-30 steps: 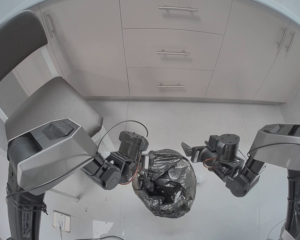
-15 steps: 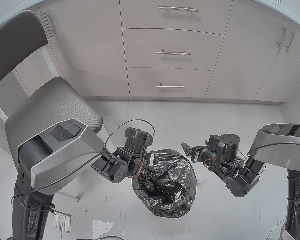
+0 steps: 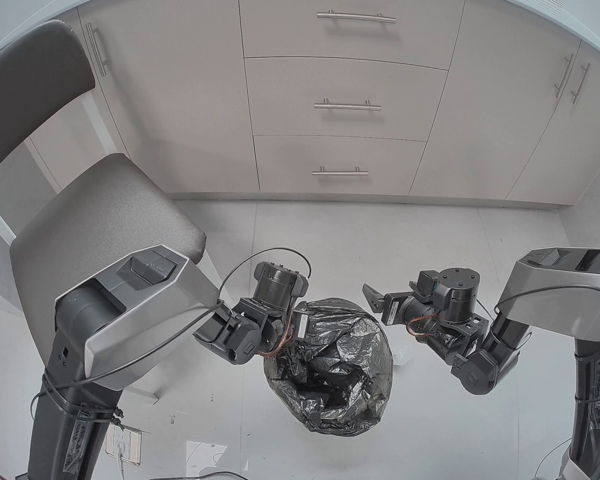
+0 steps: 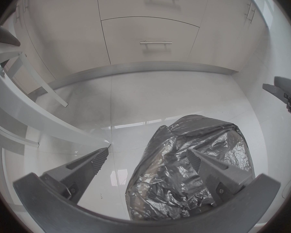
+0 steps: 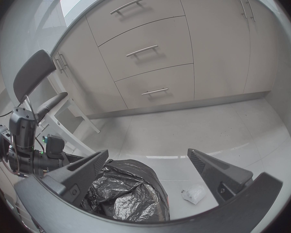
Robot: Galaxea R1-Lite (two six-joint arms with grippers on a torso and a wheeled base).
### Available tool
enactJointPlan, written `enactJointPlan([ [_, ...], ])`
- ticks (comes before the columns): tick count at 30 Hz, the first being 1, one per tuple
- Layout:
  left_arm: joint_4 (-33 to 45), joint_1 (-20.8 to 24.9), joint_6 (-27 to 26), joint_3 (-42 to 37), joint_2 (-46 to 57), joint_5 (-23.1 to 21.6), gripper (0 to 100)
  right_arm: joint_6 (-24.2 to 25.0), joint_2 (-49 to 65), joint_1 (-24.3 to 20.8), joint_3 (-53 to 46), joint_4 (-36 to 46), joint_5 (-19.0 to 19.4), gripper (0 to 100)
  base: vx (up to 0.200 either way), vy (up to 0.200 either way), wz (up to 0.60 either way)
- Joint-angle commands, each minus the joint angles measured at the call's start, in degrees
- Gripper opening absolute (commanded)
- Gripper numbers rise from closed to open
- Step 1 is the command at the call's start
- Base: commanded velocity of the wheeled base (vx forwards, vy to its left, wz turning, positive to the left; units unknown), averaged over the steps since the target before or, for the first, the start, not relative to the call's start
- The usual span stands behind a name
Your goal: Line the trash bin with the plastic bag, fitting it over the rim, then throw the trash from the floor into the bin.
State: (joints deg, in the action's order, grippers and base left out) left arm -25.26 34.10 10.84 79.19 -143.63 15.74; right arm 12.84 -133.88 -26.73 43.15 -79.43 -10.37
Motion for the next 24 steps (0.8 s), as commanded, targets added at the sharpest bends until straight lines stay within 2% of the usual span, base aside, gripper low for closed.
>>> enactJointPlan([
  [1,1.7,-1.1,0.1,3.3,-1.7,0.1,100,0.0,-0.2,-0.1,0.0,0.0,0.0,100,0.000,0.000,0.00],
  [13,5.5,-2.6,0.3,9.8,-4.8,0.1,100,0.0,-0.4,0.0,0.0,-1.1,0.0,100,0.000,0.000,0.00],
  [24,6.5,-4.5,0.4,12.5,-6.0,0.1,100,-0.1,-0.6,0.0,0.0,-1.1,0.0,100,0.000,0.000,0.00],
])
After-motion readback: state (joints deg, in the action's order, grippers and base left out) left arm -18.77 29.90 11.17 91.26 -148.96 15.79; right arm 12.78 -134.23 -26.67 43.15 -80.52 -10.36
